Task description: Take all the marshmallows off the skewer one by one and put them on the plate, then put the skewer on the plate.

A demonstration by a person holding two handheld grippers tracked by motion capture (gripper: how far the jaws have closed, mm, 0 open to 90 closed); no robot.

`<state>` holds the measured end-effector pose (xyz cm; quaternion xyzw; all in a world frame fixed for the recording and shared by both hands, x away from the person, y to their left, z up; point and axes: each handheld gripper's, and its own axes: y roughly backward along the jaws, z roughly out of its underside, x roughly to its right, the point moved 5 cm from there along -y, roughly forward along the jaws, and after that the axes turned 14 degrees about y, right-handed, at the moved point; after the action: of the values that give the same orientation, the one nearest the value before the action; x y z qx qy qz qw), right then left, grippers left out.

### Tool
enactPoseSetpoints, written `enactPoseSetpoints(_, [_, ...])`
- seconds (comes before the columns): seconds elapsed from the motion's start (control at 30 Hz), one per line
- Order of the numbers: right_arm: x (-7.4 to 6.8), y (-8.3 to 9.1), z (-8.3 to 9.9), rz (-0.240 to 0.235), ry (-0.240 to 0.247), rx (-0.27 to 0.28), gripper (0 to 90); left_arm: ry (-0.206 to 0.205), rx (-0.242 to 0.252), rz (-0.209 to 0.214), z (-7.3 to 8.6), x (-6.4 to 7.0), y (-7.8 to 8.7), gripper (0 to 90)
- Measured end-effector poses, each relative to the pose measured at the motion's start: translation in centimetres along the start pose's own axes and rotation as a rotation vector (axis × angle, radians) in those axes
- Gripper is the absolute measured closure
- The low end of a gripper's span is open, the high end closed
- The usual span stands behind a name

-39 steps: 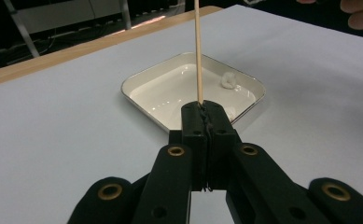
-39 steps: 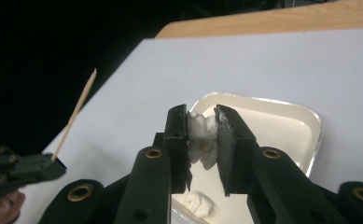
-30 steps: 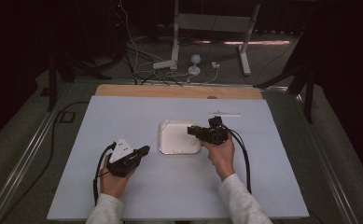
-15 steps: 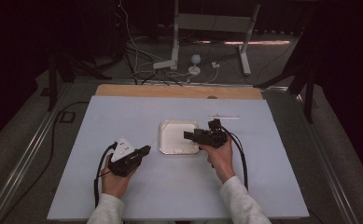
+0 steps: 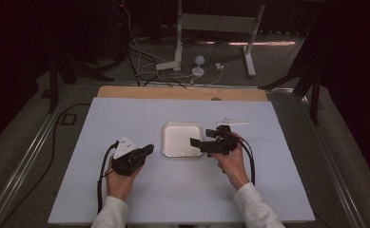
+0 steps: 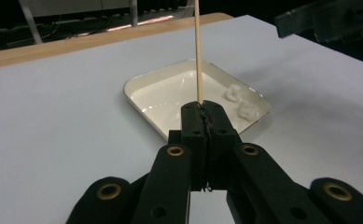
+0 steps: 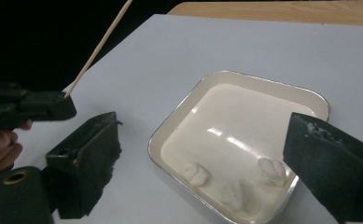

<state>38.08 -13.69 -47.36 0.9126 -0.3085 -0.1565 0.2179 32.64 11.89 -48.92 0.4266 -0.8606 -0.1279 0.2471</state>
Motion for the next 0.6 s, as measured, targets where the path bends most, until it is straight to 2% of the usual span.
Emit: enactPoseSetpoints(0.6, [0.2,2.1,1.6,0.051,0.061,-0.013,3.4,0.062,-0.011,-0.029,-1.3,0.3,-2.5,89.3])
